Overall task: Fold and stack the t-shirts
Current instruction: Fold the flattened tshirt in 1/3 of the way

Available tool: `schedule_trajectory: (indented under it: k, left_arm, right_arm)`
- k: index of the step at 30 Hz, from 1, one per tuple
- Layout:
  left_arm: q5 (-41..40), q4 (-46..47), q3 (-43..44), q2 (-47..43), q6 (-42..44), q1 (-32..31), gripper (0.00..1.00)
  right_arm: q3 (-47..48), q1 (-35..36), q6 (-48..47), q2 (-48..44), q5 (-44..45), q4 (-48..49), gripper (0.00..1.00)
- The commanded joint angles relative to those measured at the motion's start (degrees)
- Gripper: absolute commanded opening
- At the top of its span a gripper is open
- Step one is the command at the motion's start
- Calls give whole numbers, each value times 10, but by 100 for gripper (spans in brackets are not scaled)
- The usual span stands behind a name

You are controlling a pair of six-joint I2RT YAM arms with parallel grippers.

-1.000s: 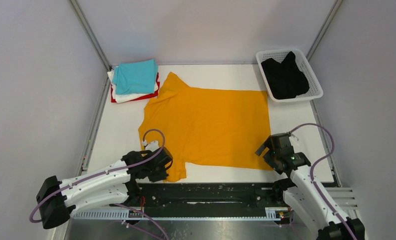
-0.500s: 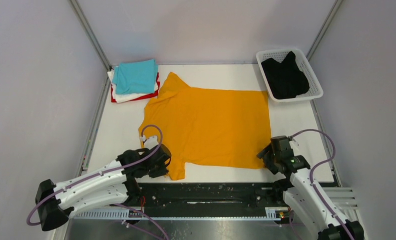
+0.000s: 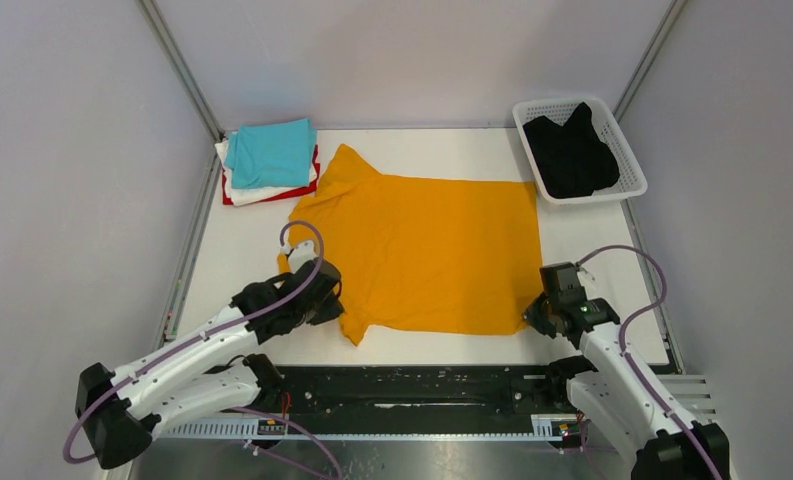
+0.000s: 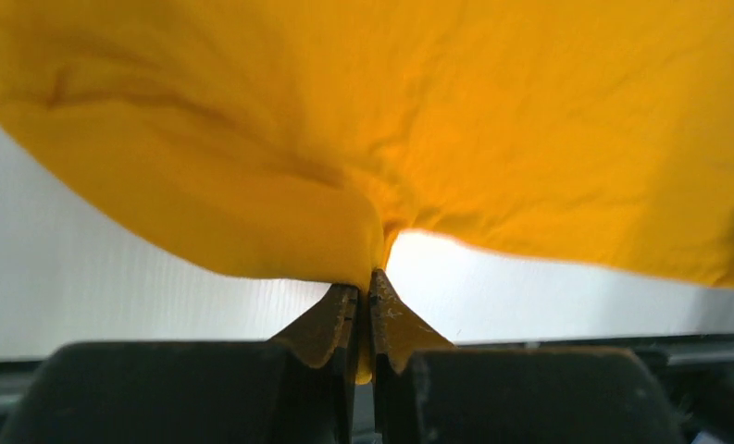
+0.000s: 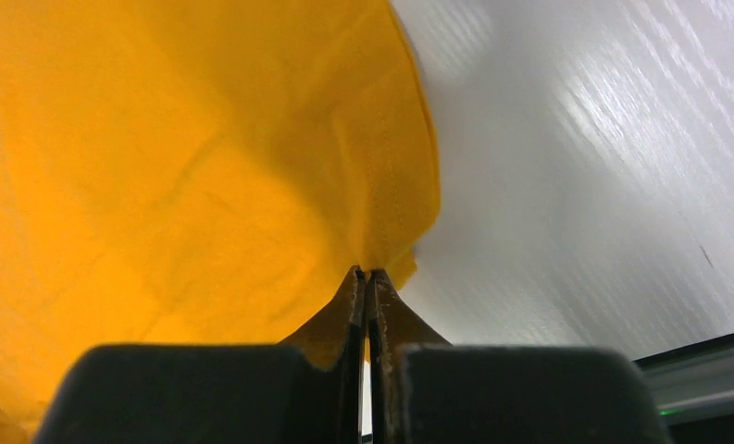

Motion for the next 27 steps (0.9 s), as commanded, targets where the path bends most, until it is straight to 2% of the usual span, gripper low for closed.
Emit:
schedule_trajectory:
  k: [1,4,10,16,22,27]
  left_arm:
    - [61,152,28,23,89,86,0]
    - [98,211,45,56,125,136,0]
    - [120,216,132,171,175,210,0]
    - [118,218,210,269,205,249,0]
    - [100,219,253,328,222,288,0]
    - [104,227,309,408,238,311,0]
  right_arm:
    - [74,-1,-60,52,4,-4,0]
    - [112,-3,-84,93,2,0,0]
    - [183,-15,-126,174,2,11,0]
    - [230,-48,-139,245,-19,44,0]
    - [270,-80,-145,316,-39,69,3]
    - [314,-92,-140,392,-33,86,10]
